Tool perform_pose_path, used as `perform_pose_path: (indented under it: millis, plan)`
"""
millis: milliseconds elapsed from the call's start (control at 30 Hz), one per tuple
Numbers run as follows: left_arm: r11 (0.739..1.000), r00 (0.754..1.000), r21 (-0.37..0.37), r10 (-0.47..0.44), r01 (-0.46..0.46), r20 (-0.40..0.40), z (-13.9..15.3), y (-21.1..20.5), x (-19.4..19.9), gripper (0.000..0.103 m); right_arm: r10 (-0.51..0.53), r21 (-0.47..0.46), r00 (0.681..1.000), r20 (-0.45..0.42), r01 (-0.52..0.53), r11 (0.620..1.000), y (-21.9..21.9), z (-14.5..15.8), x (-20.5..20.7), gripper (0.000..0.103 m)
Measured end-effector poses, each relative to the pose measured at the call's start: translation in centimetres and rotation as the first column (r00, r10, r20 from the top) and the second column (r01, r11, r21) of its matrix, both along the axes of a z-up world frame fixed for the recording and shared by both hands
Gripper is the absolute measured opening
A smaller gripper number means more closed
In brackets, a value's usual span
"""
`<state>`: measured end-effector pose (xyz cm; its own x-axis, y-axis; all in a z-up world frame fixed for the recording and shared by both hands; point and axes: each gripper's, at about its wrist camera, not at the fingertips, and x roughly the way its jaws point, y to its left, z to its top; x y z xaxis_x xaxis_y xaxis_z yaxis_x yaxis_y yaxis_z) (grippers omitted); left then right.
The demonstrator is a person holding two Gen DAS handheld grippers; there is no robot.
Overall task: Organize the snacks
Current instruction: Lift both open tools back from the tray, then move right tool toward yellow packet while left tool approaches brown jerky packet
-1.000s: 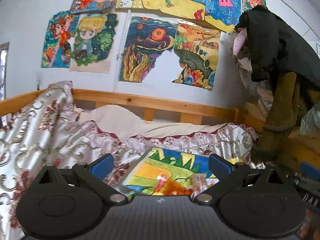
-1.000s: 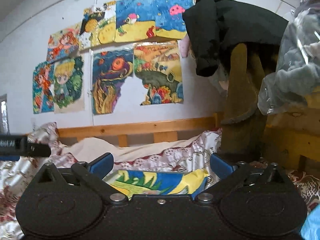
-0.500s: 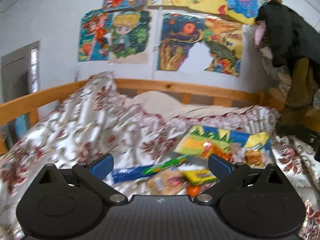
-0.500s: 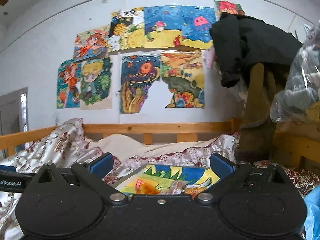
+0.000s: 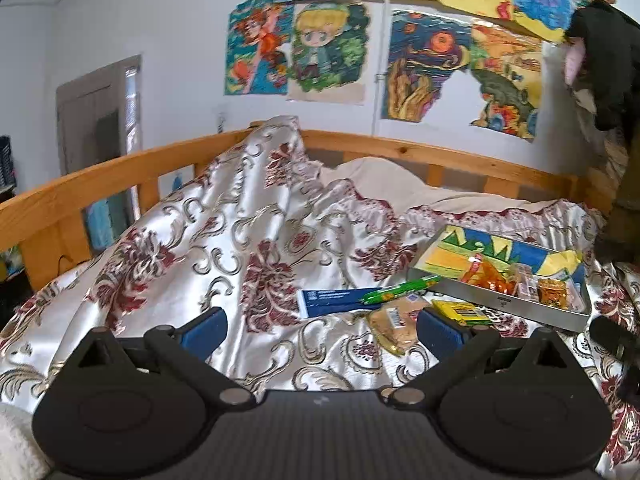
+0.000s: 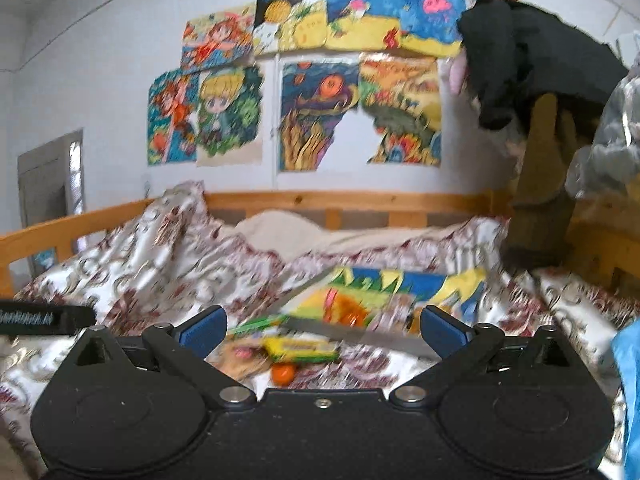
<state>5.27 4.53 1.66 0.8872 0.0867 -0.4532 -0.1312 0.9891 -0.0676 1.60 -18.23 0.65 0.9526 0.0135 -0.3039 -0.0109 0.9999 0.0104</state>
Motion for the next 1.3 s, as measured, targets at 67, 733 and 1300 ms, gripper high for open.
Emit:
perform_pose_path:
  millis: [67,733,1300]
  plan:
    - [1.000,1.000,-0.002,0.010,-0.010,-0.009,0.0,0.2,0.0,0.103,0.001,-0.011,1.000,-0.014,-0.001,1.000,0.6,0.3,-0.2,0.102]
    - [0.999,0.988,0.010,0.039,-0.038,-0.152,-0.3,1.0,3.5,0.103,0.009,-0.031,0.990,-0.142,-0.014,0.999,1.0,0.1,2.6,0.102]
    - [0.970,0.956,0.007,-0.237,0.242,-0.171,-2.6,0.0,14.6,0.103,0.115,-0.181,0.968,-0.222,-0.156,0.971,-0.3,-4.0,11.7,0.102]
